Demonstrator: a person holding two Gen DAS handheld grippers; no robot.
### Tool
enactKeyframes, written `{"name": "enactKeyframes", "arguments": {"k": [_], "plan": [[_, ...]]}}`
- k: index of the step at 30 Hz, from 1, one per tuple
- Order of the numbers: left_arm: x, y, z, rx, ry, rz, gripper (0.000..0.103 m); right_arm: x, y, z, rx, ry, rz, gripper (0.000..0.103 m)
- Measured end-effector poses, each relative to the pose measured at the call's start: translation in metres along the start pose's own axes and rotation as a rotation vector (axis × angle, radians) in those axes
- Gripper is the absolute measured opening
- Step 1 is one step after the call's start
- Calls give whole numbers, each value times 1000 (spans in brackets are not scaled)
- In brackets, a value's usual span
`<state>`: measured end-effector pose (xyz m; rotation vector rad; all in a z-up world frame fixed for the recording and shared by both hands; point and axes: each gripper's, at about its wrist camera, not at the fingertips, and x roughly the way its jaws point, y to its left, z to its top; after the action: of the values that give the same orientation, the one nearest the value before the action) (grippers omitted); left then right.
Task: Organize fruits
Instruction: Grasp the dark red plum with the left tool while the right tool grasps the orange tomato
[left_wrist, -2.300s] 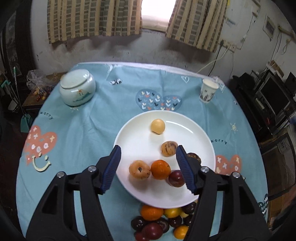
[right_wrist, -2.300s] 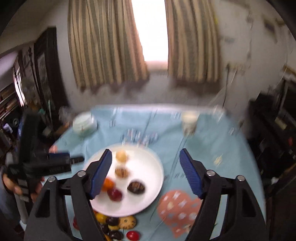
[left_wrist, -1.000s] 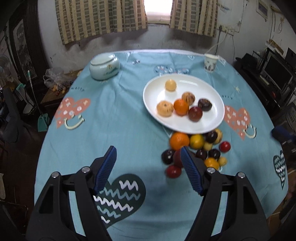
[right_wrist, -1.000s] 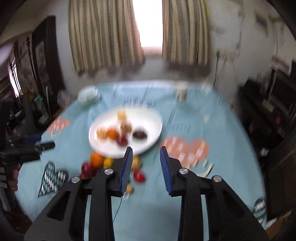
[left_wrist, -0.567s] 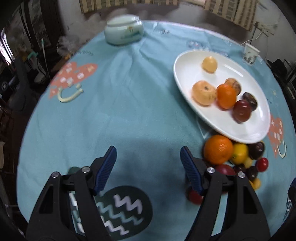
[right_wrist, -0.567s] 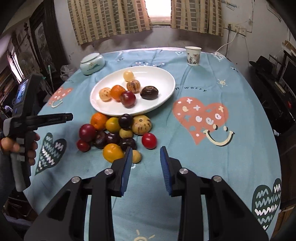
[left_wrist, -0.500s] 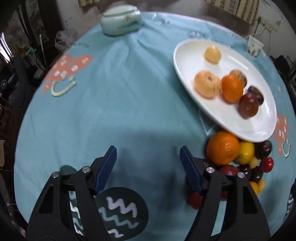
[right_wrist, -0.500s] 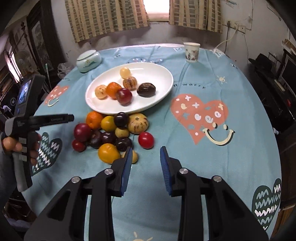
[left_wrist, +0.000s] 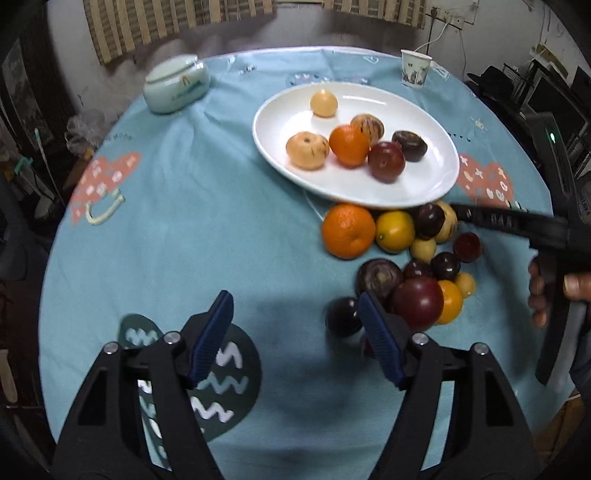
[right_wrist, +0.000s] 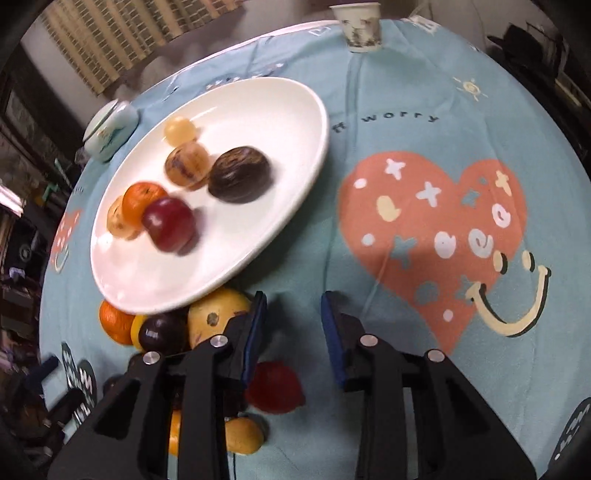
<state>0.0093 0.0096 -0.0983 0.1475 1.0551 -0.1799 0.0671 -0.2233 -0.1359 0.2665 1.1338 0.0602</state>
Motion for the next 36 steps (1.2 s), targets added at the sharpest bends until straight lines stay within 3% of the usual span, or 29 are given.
{"name": "enactKeyframes", "arguments": {"k": [3, 5, 8, 13, 21, 25, 29, 32, 36], "plan": [[-3, 0, 3, 3, -19, 22, 73, -6, 13, -21, -101, 20, 38, 30], [-4, -2, 5, 5, -20, 21, 73, -13, 29, -38, -196, 65, 134, 32], [-9, -11, 7, 34, -26, 28, 73, -32, 50, -61, -325, 57, 141, 31], [-23, -23, 8, 69, -45, 49, 74, -56, 25, -60, -197, 1, 198, 32], [-33, -2, 4, 3, -52, 53, 76, -74, 17, -58, -208, -49, 181, 32], [-40, 27, -12, -59, -45, 39, 78, -85, 32, -71, -310, -55, 180, 34], [-45, 24, -39, 5, -14, -42, 78, -90, 48, -107, -452, 43, 248, 34], [-42, 21, -57, -2, 25, -82, 78, -88, 65, -139, -560, 114, 307, 34], [-38, 25, -69, -33, 72, -109, 78, -71, 84, -152, -618, 137, 286, 34]]}}
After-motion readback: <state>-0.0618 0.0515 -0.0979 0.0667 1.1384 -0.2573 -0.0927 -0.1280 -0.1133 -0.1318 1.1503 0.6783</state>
